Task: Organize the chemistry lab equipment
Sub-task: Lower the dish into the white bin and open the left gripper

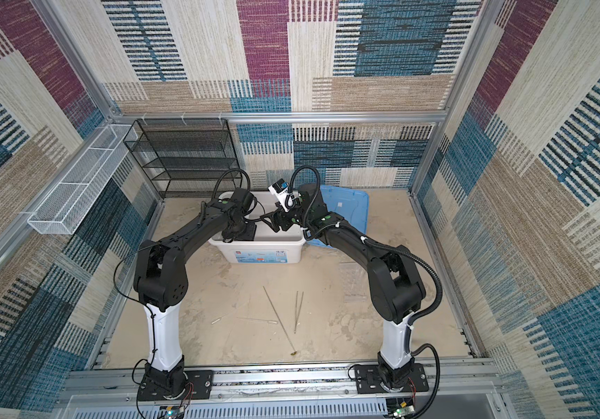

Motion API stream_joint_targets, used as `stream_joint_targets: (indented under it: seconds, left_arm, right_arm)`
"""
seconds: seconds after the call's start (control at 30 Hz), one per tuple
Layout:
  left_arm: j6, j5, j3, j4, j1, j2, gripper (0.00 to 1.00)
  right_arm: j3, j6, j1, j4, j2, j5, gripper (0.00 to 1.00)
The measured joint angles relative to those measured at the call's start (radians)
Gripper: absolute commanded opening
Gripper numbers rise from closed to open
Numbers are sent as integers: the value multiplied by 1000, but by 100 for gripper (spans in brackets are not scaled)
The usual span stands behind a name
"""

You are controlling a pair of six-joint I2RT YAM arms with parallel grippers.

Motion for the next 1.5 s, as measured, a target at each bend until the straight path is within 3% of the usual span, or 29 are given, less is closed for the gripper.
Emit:
stream_joint_targets:
  seconds: [0.3, 0.77, 1.0, 1.33, 1.5]
  left_arm:
    - [-13, 23, -40, 65, 0, 35, 39]
    - [-17, 43, -73, 121, 0, 82, 43]
    - [-16, 45, -82, 138, 0, 97, 52]
    - [-17, 54, -96, 179, 0, 106, 53]
    - [-24, 75, -97, 221, 0, 116, 61]
  right_arm:
    - [46, -20, 0, -34, 48, -5, 84]
    - [1, -18, -18, -26, 6, -31, 84]
    - [1, -7, -20, -25, 6, -31, 84]
    - [-8, 1, -22, -25, -2, -26, 84]
    - [-6, 18, -22, -26, -3, -7, 84]
